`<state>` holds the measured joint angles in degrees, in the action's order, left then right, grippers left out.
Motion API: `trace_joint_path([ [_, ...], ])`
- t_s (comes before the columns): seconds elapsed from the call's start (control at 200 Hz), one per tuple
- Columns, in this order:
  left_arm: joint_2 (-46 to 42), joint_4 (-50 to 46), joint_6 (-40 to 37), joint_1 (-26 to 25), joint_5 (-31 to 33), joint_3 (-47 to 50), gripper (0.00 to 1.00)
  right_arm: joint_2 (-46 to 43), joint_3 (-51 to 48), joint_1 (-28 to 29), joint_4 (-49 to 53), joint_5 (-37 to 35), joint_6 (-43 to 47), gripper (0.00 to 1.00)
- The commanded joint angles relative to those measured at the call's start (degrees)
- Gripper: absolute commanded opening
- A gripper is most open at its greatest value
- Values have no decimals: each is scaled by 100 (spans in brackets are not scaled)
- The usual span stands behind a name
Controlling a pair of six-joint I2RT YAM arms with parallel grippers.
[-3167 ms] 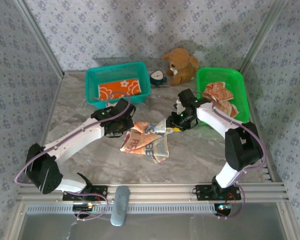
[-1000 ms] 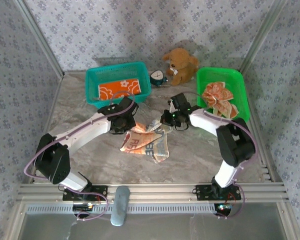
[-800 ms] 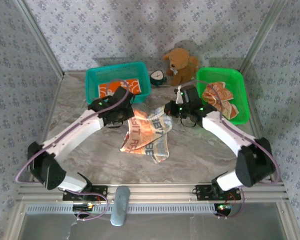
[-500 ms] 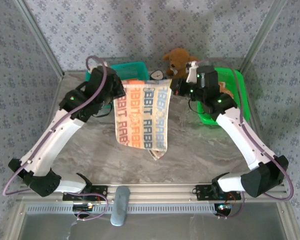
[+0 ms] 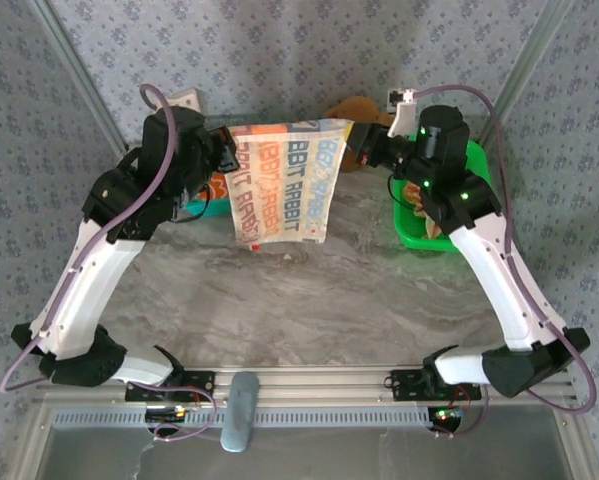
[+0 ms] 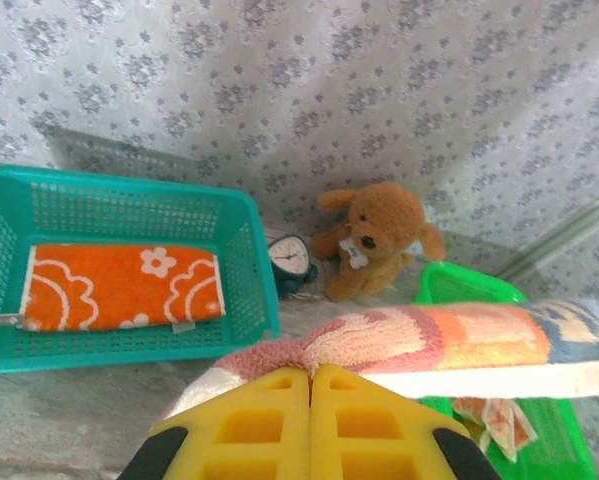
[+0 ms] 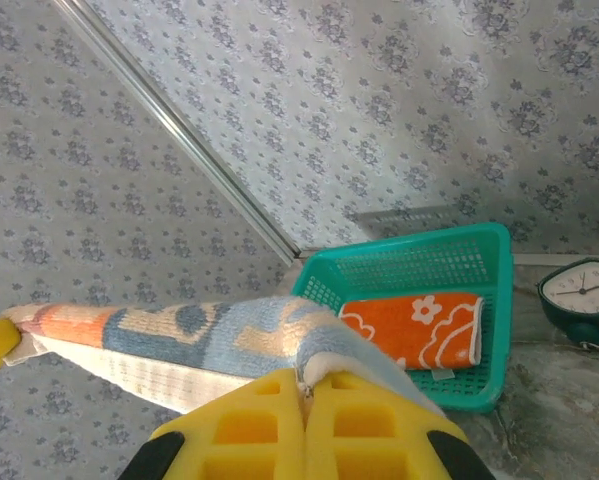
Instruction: Fold and stack the towels
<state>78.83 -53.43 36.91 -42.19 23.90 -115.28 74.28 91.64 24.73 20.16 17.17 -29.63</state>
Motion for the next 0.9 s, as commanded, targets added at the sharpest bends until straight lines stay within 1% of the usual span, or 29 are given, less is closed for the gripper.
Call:
trace_joint_path([
  [0.0,-506,7,122,-284,305,154,0,-572,-204,161,81,-142,160,0],
  [0.19,-947,77,426,-817,512,323,0,-1260,-453,427,427,-423,227,0],
  [0.225,-1003,89,475,-939,585,489,0,-1337,-432,481,552,-516,229,0],
  [0.35,-1041,28,617,-1368,845,472,0,-1508,-342,569,950,-665,217,0],
  [0.41,-1009,-98,772,-1447,888,463,0,-1573,-387,577,1017,-726,141,0],
  [0.425,-997,-156,842,-1447,1010,449,0,-1579,-396,570,1045,-744,118,0],
  [0.52,-875,-376,1120,-1448,1225,424,0,-1473,-370,486,1280,-827,106,0],
  [0.58,-735,-394,1041,-1417,1389,428,0,-1304,-333,308,1366,-747,86,0],
  [0.615,-622,-444,1035,-1272,1375,420,0,-1170,-307,168,1367,-603,38,0],
  [0.645,-533,-465,1038,-1076,1215,433,0,-1027,-288,58,1367,-456,-12,0],
  [0.73,-297,-310,1030,-362,347,689,0,-630,-285,-236,1220,-115,-152,0],
  [0.894,124,611,789,637,-686,1522,0,258,-372,-551,685,294,-184,0],
])
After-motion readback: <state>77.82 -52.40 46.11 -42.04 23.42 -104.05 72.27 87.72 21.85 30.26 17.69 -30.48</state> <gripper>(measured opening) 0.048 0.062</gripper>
